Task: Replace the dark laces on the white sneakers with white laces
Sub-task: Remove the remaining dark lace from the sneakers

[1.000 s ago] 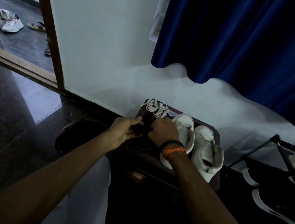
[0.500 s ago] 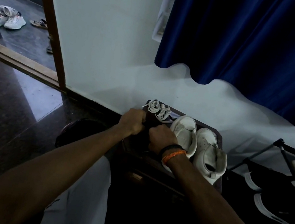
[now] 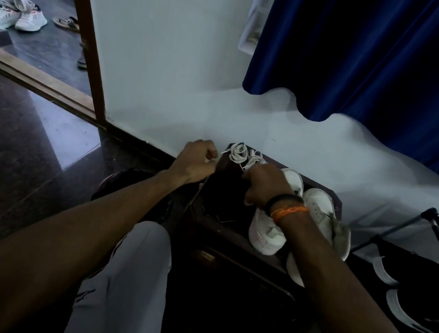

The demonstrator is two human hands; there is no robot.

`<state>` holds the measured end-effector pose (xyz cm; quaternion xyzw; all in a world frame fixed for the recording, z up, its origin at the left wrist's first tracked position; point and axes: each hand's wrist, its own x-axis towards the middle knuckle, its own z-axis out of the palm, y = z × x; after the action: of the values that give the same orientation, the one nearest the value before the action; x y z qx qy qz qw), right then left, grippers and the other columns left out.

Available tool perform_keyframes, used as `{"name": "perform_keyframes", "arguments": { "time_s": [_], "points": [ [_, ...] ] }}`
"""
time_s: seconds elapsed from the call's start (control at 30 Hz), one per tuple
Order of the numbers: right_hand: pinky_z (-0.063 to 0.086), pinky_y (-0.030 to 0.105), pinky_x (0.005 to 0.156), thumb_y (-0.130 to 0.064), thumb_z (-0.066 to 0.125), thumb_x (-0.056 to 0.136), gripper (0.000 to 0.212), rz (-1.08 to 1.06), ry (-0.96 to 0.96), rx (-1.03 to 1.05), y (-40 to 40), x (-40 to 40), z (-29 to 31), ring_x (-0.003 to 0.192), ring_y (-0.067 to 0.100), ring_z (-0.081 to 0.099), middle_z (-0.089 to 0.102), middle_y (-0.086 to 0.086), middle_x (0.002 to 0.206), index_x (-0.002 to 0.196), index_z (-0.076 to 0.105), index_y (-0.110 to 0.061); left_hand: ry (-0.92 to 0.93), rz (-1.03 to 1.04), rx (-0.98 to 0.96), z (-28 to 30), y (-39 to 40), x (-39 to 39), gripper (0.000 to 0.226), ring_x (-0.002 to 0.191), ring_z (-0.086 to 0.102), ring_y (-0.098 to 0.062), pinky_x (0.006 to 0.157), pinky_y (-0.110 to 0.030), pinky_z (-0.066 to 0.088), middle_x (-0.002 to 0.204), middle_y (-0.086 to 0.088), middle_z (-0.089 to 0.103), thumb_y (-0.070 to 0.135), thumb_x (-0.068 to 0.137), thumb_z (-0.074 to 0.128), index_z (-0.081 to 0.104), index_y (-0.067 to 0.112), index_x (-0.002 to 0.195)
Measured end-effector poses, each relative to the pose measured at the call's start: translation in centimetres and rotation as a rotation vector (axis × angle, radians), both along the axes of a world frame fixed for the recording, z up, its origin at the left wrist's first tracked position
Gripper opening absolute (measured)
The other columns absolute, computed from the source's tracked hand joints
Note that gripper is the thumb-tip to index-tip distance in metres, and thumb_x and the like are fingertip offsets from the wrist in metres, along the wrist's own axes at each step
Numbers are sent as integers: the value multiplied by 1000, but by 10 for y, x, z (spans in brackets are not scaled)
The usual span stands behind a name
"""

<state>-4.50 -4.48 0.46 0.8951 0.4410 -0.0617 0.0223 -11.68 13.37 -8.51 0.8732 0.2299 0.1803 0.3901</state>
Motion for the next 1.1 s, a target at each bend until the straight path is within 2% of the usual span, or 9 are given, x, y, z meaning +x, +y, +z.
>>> {"name": "perform_keyframes", "arguments": {
  "time_s": [0.13,0.4,0.53,0.63,0.73,0.83,0.93,1.03,1.1],
  "points": [
    [47,34,86,-12,69,80,32,-96,-36,164,-14,-5,8,110,34,61,69,13,112,111,74,-15,28,-10,-3,2,8,6,12,83,66,-18,70,-23,45,91,0,70,17,84,73,69,14,94],
    [51,41,80,-16,62,89,38,-98,-49,163,-6,-78,-58,107,37,60,54,17,123,124,58,-2,280,-310,158,19,0,41,48,99,66,-20,87,-28,52,107,-7,70,37,78,85,71,8,114],
    [52,33,53,4,73,56,32,-91,-69,360,-13,-102,-91,75,33,65,64,11,92,87,69,-5,236,-298,139,21,4,47,39,99,66,-22,85,-28,51,106,-9,70,29,83,82,72,7,114],
    [52,32,53,3,72,60,23,-53,-66,479,-23,-108,-111,73,29,64,66,6,86,79,71,-9,145,-180,84,19,8,45,19,99,68,-24,76,-22,43,105,-9,73,20,95,65,74,7,106],
    [54,34,56,0,61,67,26,-87,-72,544,-24,-101,-112,74,31,64,67,8,93,89,73,-9,204,-209,82,10,13,41,24,96,67,-21,78,-23,45,105,-6,73,30,94,68,74,10,106],
    [57,37,59,6,69,64,47,-179,-75,497,-15,-90,-106,82,34,67,65,13,112,110,70,-6,305,-333,151,6,7,39,49,97,65,-18,85,-27,51,105,-2,69,48,81,80,71,11,112],
    [56,43,75,5,66,69,66,-253,-86,358,-6,-80,-100,99,39,63,56,18,132,135,55,0,300,-372,256,5,-3,46,55,99,67,-25,88,-36,53,106,-12,70,44,77,85,71,3,112],
    [49,43,90,-2,53,87,63,-224,-77,255,-1,-70,-97,115,38,53,48,16,142,148,40,-4,322,-378,301,8,-10,54,49,107,68,-25,91,-36,54,114,-12,71,34,77,86,72,8,116],
    [47,42,92,-4,45,94,51,-192,-75,216,1,-63,-95,118,38,50,52,15,137,145,47,-9,333,-373,318,8,-12,58,48,110,66,-25,92,-34,53,117,-8,71,29,75,88,72,13,118]
  ]
}}
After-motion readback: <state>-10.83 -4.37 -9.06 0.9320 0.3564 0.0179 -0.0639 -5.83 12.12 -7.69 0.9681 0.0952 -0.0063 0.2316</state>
